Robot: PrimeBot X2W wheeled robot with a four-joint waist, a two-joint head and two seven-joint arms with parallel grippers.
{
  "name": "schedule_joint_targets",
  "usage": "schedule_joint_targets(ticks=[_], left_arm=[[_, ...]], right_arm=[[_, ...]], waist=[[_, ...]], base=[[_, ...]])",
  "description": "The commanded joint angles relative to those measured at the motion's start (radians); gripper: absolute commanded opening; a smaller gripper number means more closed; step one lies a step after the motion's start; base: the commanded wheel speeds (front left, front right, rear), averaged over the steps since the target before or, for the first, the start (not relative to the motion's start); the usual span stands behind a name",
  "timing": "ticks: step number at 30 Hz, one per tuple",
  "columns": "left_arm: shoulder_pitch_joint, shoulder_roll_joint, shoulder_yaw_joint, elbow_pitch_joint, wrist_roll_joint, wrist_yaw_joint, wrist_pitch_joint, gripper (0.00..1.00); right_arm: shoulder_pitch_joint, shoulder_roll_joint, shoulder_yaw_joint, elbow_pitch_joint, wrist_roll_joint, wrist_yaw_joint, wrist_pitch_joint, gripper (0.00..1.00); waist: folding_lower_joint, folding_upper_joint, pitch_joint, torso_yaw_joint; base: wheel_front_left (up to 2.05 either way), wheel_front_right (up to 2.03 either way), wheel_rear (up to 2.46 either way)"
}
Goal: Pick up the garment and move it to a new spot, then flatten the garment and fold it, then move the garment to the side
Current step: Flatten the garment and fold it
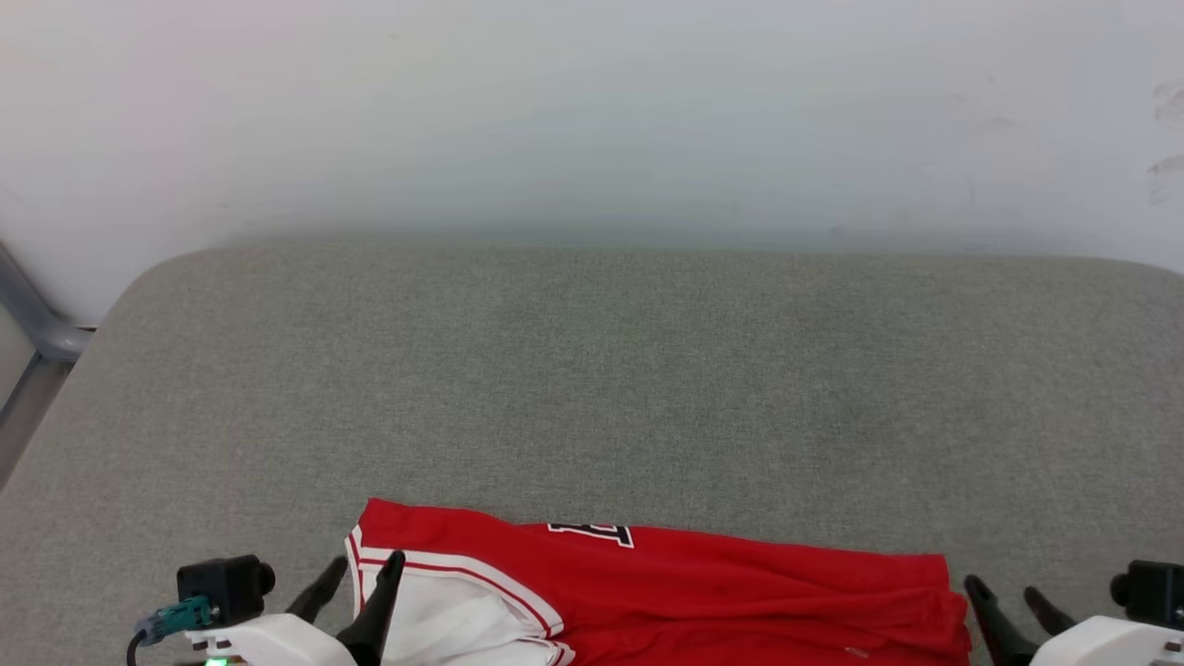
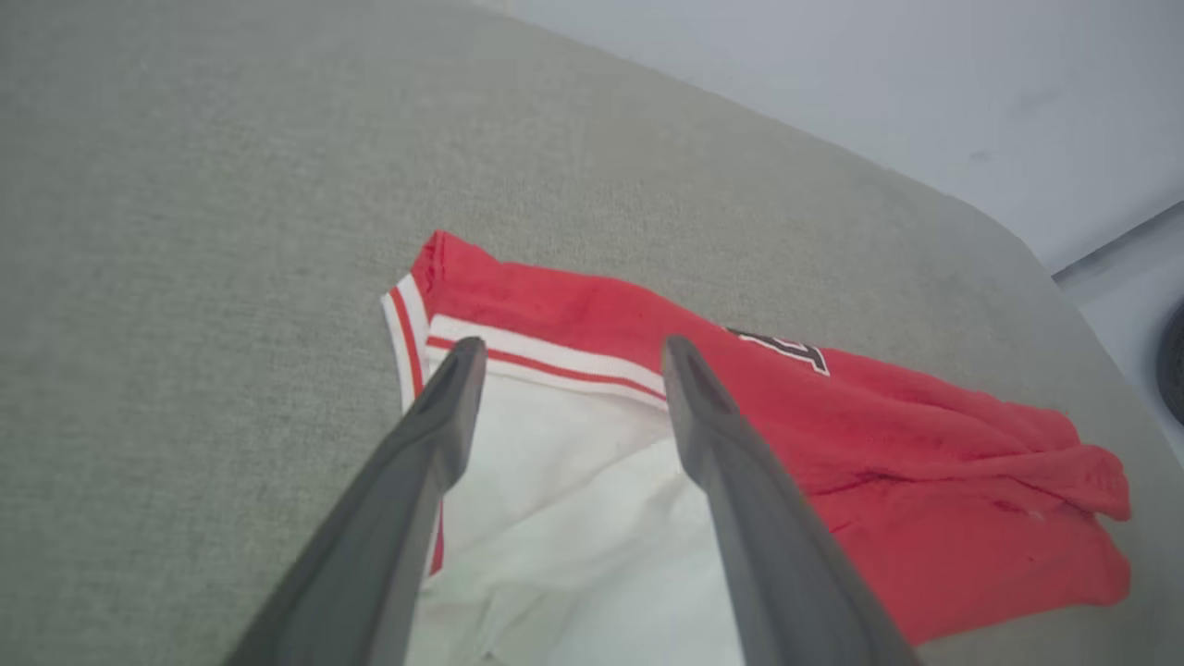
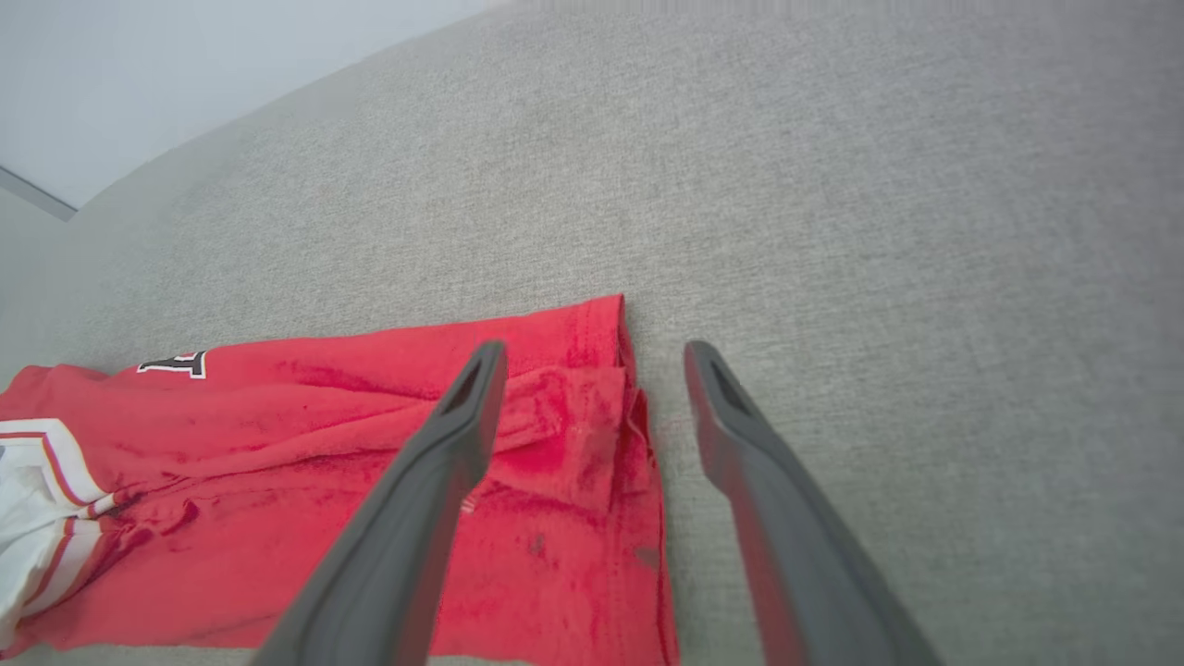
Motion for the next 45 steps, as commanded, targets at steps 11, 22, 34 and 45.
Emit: schedule_joint_targets(ticks=[11,22,34,45], left_arm=[[-0.052,-0.052,0.079,-0.111,0.285,0.074,-0.148,1.0],[-0.023,-0.146,0.169,-0.125,0.446,0.032,-0.148,1.0],[-0.012,-0.183,0.193,-0.083,0.503,-0.026,-0.148,1.0],[0.011,-0.168,0.207,-0.057,0.533,-0.024,-0.146,1.0]], right_arm=[[-0.005,-0.023,-0.129,-0.044,-0.038,0.0,0.266,1.0],[-0.074,-0.008,-0.078,0.057,-0.037,0.0,0.407,1.0],[-0.115,0.004,-0.056,0.186,0.023,-0.001,0.512,0.0],[-0.167,-0.059,-0.103,0.138,0.044,-0.001,0.483,0.0]], waist=[[0.0001,-0.0001,-0.007,0.026],[0.0001,-0.0001,0.059,0.103],[0.0001,-0.0001,0.065,0.108],[0.0001,-0.0001,0.019,0.05]], base=[[0.0,0.0,0.0],[0.0,0.0,0.0],[0.0,0.0,0.0],[0.0,0.0,0.0]])
